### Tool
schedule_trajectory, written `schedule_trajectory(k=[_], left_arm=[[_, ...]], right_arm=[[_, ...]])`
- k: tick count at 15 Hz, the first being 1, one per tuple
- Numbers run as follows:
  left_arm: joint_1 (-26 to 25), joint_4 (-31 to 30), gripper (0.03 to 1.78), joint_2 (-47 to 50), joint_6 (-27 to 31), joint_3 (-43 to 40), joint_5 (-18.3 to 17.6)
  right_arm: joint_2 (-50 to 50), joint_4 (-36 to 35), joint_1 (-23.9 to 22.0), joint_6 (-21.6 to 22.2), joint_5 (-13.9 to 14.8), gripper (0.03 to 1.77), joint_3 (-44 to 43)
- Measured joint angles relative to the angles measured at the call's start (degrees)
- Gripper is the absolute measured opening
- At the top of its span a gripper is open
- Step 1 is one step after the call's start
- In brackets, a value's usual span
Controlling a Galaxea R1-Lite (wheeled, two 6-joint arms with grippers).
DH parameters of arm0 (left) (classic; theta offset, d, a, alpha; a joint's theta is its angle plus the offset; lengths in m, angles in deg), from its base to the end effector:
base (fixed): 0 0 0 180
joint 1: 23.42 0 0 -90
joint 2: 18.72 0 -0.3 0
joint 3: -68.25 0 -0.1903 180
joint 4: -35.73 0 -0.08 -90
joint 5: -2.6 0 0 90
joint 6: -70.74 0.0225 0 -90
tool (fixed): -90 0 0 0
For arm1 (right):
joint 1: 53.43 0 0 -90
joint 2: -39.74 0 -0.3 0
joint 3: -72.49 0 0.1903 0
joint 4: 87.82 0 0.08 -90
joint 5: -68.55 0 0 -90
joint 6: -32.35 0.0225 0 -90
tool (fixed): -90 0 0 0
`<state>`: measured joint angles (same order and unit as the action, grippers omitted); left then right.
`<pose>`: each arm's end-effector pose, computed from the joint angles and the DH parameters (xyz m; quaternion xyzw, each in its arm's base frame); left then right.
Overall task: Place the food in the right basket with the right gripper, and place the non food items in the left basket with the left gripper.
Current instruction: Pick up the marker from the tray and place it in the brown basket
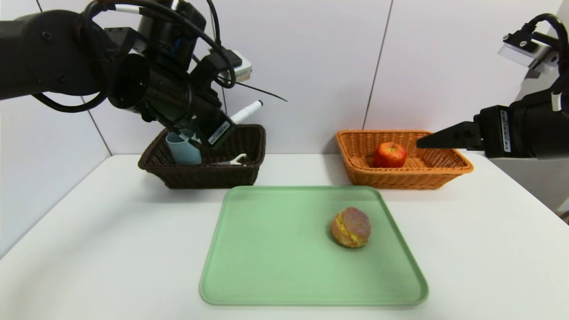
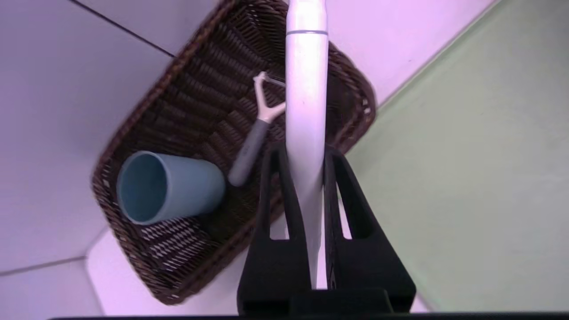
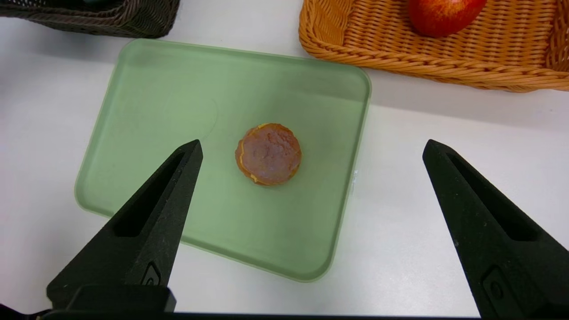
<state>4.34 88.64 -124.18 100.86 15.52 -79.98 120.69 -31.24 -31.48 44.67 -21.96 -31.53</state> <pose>0.3060 -0.1578 0.3070 0.3246 0.2026 -0.2307 0.8946 0.1978 0.0799 0.3142 0.0475 0.3016 0.1550 0.9395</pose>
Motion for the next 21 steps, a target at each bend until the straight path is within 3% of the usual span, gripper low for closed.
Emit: schedule_trajectory(k=[3, 6, 8, 18, 21], left_arm=[[-2.3, -3.3, 0.16, -2.2, 11.4, 0.4, -0.1], [-3.5, -9.0, 0.16, -5.4, 16.9, 0.4, 2.6], [-3.7, -10.9, 0.16, -7.4, 17.1, 0.0, 4.7], [-5.4, -11.1, 0.16, -12.8, 15.6, -0.4, 4.5], [-5.7, -11.2, 0.64, -13.3, 15.5, -0.8, 4.6]], right_arm=[[0.0, 0.0, 0.0, 0.0, -0.1, 1.71, 0.0], [0.0, 0.0, -0.3, 0.0, -0.1, 1.71, 0.0], [0.0, 0.0, -0.7, 0.0, -0.1, 1.71, 0.3], [0.0, -0.1, -1.8, 0.0, -0.1, 1.71, 1.0], [0.0, -0.5, -2.0, 0.0, -0.3, 1.71, 1.2]])
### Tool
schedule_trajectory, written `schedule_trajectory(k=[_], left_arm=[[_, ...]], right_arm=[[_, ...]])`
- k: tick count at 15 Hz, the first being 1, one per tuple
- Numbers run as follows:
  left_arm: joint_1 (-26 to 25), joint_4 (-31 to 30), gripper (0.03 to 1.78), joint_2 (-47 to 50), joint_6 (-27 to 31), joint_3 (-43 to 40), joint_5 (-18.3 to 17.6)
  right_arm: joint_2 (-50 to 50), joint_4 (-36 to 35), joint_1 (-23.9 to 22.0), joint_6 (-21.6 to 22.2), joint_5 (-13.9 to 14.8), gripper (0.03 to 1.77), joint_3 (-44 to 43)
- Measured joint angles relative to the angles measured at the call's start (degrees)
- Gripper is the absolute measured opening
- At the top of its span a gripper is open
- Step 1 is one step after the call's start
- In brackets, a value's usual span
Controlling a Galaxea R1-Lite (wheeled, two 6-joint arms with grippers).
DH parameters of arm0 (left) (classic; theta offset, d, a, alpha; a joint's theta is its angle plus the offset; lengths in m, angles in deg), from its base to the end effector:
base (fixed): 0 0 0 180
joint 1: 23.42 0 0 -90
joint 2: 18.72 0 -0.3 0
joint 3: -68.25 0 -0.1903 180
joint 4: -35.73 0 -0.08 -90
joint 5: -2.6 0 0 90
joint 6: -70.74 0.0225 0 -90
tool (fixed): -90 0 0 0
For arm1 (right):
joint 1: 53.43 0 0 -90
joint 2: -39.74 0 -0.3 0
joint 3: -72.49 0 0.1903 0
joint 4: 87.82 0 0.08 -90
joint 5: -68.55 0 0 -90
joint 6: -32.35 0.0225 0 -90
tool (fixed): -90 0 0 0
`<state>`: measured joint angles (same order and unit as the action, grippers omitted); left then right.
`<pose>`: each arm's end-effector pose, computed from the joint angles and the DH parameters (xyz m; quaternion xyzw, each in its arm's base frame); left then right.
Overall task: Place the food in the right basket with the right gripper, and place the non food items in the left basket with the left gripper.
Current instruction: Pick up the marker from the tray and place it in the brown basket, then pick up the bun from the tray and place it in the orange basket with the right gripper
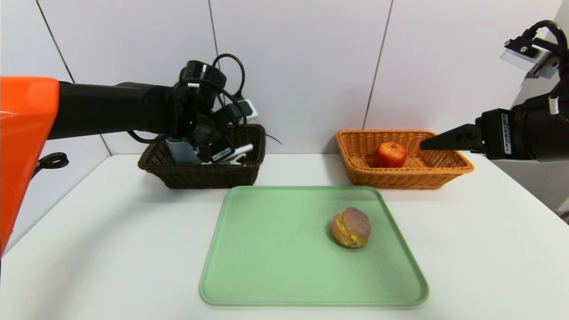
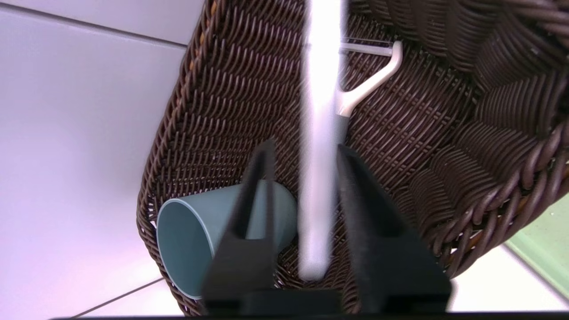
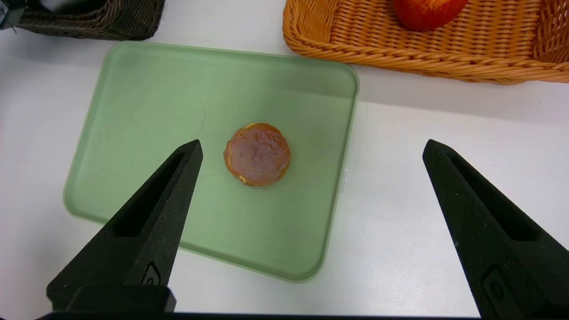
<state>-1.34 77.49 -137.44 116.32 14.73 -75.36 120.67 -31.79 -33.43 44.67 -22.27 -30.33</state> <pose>0.3884 -0.1525 0.2317 0.4481 0.2253 -0.1854 0.8450 0.2011 0.0735 0.3097 0.0523 0.3063 0.1407 0.9400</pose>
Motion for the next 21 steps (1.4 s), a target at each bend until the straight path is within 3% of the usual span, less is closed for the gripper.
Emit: schedule_trajectory(k=[3, 7, 9, 12, 16, 18, 21], left_arm=[[0.0, 0.0, 0.98, -0.1, -1.9, -0.3, 0.1], [0.0, 0.0, 1.28, 1.1, -5.8, 0.1, 0.0], [0.2, 0.0, 1.38, 2.2, -11.9, 1.6, 0.0], [2.3, 1.2, 1.48, 4.7, -27.2, 1.9, 2.7], [6.0, 3.5, 1.57, 12.1, -44.8, -6.1, 5.6], [7.9, 3.6, 1.6, 16.9, -50.2, -12.1, 5.7], [11.0, 3.6, 1.63, 24.0, -52.9, -20.9, 5.5]], right_arm=[[0.0, 0.0, -0.1, 0.0, -0.8, 1.71, 0.1], [0.0, -0.1, -0.2, 0.0, -0.7, 1.71, 0.1], [-0.2, -0.1, -0.1, 0.0, -0.7, 1.71, 0.1], [-0.2, -0.1, 0.0, -0.1, -1.1, 1.71, 0.0], [-0.4, 0.0, 0.6, -0.7, -1.2, 1.71, 0.0], [-0.4, -0.1, 1.1, -0.7, -1.2, 1.71, 0.0], [-0.3, 0.0, 3.7, -0.7, -1.2, 1.71, 0.0]])
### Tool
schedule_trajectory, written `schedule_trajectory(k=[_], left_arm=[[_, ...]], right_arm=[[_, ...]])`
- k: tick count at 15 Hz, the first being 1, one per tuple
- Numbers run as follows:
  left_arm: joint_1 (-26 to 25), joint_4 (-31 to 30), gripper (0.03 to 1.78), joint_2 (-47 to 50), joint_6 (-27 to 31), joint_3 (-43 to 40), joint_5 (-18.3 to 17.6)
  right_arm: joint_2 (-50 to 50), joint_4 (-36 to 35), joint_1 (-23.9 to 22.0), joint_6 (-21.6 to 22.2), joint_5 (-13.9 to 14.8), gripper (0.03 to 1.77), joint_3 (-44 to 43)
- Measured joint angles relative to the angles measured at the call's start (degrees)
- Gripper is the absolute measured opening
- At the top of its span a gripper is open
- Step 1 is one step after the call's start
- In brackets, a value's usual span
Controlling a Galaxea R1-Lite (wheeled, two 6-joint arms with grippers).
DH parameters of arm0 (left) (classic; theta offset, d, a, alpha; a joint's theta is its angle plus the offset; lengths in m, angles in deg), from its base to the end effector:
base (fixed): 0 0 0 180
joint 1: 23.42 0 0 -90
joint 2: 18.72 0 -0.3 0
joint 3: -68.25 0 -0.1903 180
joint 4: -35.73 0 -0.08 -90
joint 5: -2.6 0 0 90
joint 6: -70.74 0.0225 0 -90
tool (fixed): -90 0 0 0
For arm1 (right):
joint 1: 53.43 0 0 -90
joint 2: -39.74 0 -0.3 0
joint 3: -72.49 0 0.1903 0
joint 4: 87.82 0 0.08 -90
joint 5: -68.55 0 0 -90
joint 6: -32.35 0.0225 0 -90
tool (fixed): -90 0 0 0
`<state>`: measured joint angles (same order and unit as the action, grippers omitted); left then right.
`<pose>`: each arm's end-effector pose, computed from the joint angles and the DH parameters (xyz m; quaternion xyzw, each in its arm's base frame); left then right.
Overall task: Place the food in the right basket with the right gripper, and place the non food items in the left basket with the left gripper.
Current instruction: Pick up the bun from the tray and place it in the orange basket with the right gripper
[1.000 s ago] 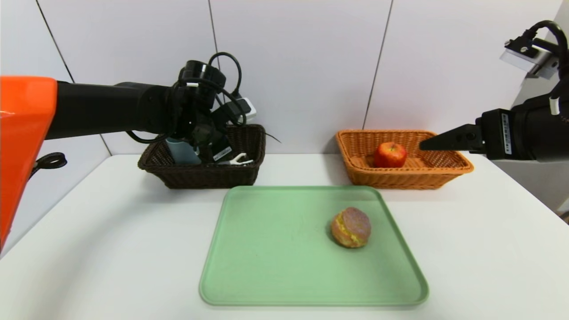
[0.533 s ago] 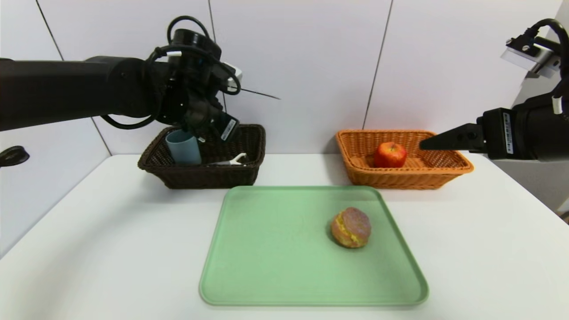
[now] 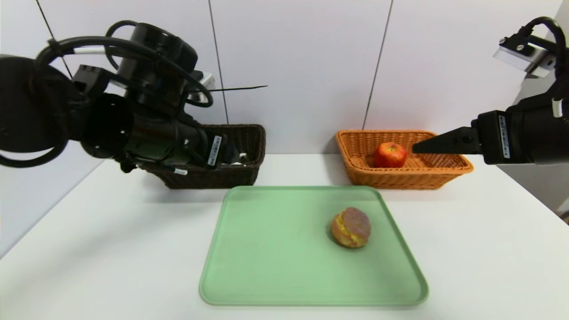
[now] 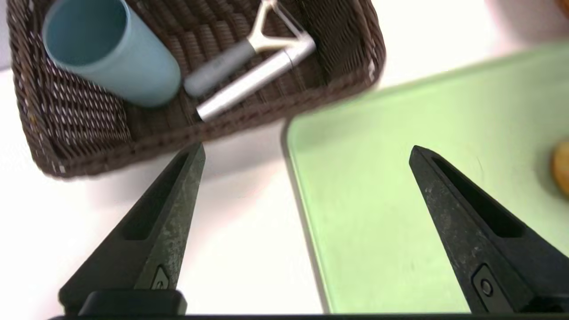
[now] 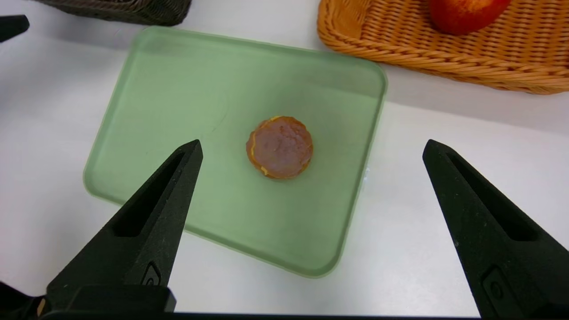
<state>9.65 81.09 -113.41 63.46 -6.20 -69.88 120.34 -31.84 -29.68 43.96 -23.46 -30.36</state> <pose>0.2509 -0.1553 0.2774 0.0664 0.2758 -0.1119 0.9524 0.1941 0.0863 0.3111 0.0399 0.3050 0.1834 0.9337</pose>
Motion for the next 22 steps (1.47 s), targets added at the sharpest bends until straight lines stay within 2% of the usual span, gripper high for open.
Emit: schedule_trajectory(k=[3, 4, 7, 12, 15, 19, 22], left_arm=[[2.9, -0.3, 1.66, 5.9, -0.3, -7.8, -0.7], [3.5, -0.3, 1.66, 7.4, -0.4, -9.3, -2.2], [4.4, -0.3, 1.67, 11.0, 0.0, -11.8, -10.2], [4.6, -0.4, 1.69, 13.0, 3.3, -12.3, -19.0], [4.8, -0.4, 1.69, 13.5, 3.5, -12.7, -19.5], [4.9, -0.5, 1.69, 13.9, 3.5, -14.1, -19.3], [4.9, -0.5, 1.69, 14.1, 3.5, -14.9, -19.3]], right_arm=[[0.4, 0.1, 3.9, 0.0, 0.0, 1.71, 0.4], [0.7, 0.0, 5.4, 0.0, 0.1, 1.71, 0.7], [2.6, 0.1, 8.6, -0.1, 0.1, 1.71, 1.2], [8.3, -1.2, 11.9, -0.3, 0.8, 1.71, 1.1], [12.3, -3.3, 12.3, -0.2, 1.4, 1.71, 1.1], [17.8, -3.4, 12.2, -0.2, 4.8, 1.71, 1.3], [21.2, -3.6, 11.9, 0.0, 5.4, 1.71, 1.3]])
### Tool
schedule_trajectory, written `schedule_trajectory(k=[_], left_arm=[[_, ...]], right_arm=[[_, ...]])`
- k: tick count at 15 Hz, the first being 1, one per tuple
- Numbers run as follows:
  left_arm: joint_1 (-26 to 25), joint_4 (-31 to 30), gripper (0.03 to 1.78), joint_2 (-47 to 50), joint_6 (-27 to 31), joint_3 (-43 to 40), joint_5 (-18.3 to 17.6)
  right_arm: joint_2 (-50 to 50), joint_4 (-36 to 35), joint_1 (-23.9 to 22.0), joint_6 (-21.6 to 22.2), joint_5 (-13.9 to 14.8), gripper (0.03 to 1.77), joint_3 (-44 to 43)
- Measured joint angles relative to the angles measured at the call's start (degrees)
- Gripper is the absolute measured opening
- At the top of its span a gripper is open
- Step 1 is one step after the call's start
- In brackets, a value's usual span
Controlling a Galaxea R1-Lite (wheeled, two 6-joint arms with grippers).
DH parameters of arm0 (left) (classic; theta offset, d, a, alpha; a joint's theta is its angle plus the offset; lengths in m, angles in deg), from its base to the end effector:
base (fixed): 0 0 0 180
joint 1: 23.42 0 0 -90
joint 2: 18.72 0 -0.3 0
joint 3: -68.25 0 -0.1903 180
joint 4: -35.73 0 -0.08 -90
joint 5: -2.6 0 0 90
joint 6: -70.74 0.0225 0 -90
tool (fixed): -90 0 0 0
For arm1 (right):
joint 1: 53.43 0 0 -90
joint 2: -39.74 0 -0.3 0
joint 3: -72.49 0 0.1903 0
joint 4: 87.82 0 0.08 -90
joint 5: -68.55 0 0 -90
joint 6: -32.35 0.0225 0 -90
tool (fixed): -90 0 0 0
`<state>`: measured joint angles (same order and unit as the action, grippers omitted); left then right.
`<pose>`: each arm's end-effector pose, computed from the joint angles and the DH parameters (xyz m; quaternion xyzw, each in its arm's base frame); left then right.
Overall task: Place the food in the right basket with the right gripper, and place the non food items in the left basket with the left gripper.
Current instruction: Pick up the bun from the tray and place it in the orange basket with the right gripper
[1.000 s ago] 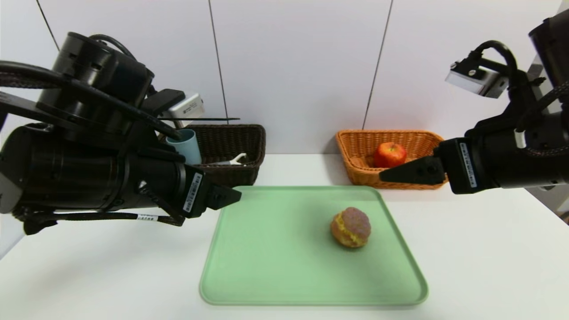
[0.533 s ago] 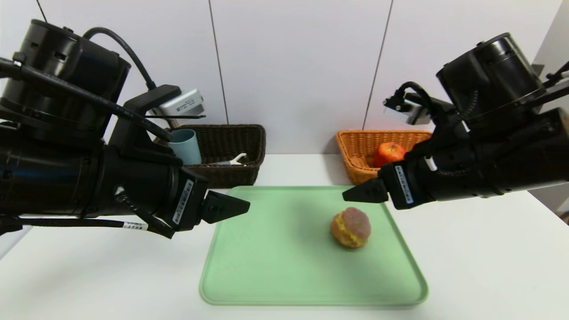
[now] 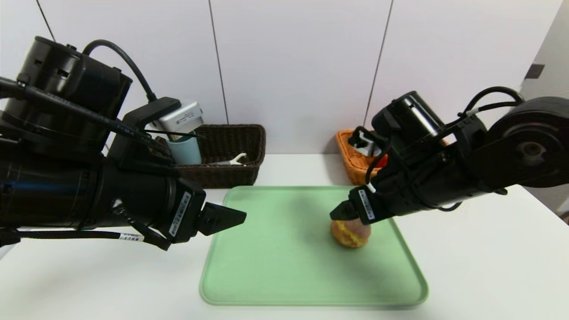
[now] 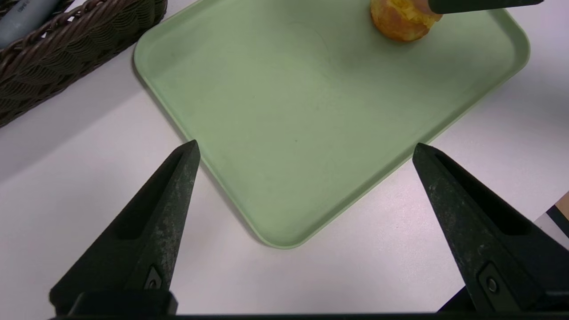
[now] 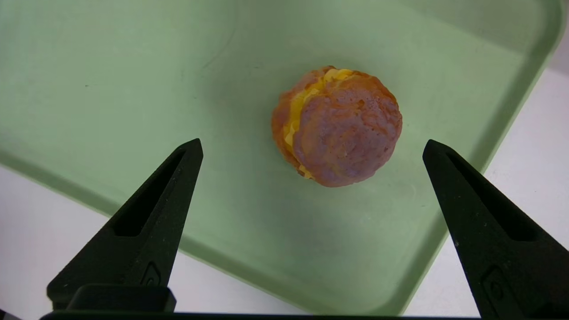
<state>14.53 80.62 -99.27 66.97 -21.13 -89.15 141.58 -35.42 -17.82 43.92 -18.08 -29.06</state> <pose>0.1748 -0.1372 0.2707 0.0634 0.2949 -0.3145 0.9001 0.2560 0.1817 0.2112 -0.0605 0.4413 0.2054 0.8714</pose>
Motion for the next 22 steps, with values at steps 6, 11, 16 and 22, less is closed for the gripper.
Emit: schedule_trajectory(k=[6, 11, 16, 22], left_arm=[[0.0, 0.0, 1.69, 0.3, 0.0, -0.5, 0.2], [0.0, 0.0, 1.69, 0.3, 0.0, -0.7, 0.2], [0.0, -0.1, 1.69, 0.3, 0.0, -0.7, 0.2], [0.0, 0.0, 1.69, 0.5, 0.0, -0.7, 0.3]], right_arm=[[5.9, -0.5, -0.9, 0.1, 2.2, 1.71, -0.1], [9.9, -3.7, -1.0, 0.3, 3.3, 1.71, 0.1], [10.9, -3.7, -1.0, 0.3, 3.2, 1.09, 0.1], [7.2, -3.8, -1.0, -0.2, 3.1, 0.79, -0.2]])
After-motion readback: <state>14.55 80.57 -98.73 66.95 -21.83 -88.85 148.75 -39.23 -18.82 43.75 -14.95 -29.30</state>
